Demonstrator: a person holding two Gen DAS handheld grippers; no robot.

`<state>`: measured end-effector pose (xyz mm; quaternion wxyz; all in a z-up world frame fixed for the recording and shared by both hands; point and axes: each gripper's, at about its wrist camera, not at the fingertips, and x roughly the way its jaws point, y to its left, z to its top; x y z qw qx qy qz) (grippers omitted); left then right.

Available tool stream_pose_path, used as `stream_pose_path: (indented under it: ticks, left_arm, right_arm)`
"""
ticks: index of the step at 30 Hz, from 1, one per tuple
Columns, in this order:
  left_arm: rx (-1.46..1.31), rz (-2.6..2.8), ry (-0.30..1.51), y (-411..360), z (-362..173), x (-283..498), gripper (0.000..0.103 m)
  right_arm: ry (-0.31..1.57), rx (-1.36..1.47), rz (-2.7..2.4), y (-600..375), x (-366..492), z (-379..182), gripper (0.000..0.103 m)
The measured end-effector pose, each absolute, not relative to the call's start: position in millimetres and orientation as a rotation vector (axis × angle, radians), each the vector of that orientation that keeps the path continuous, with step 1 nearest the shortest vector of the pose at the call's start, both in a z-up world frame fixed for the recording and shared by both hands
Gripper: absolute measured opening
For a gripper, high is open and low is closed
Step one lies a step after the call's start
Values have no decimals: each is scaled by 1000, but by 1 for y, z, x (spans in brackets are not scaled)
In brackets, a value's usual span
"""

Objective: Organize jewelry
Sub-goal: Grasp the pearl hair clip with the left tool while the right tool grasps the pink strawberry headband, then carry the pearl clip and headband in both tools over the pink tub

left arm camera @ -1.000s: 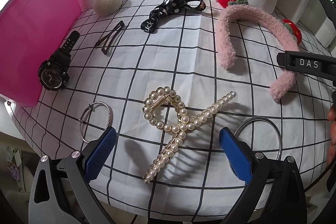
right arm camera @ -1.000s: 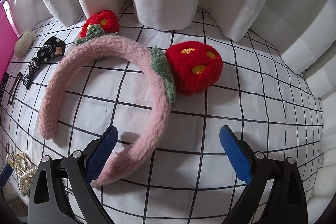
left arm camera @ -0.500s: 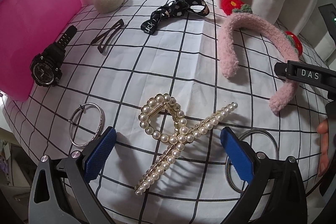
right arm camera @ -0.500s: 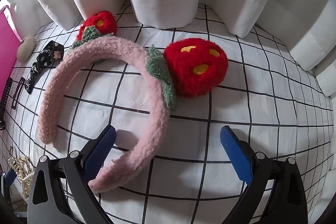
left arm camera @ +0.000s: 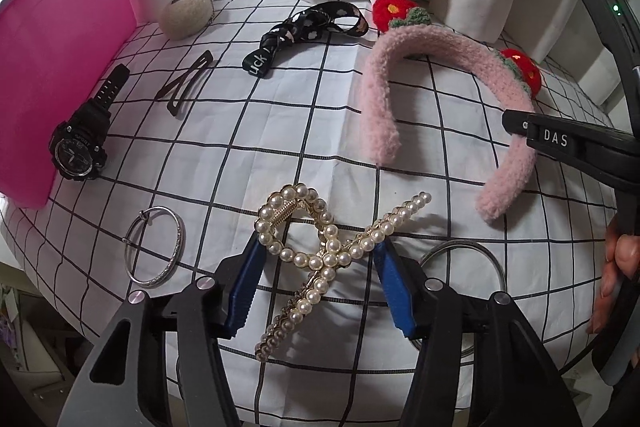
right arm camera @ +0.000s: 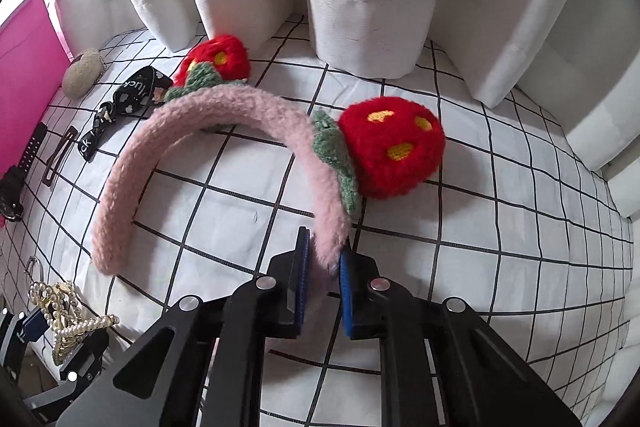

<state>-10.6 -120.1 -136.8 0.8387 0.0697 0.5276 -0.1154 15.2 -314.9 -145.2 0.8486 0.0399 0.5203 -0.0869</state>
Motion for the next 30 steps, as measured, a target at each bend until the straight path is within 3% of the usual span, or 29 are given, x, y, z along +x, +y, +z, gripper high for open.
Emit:
stream_pose_path:
  ticks: [10,30]
  left_arm:
    - [107,-264,1091,-103,-119,-11,53]
    - [33,-258,955,-49,-23,-4,53]
  right_arm:
    - [1047,218,-135,-313,-11,-122,9]
    - [919,297,-75,-289,-36,-40,9]
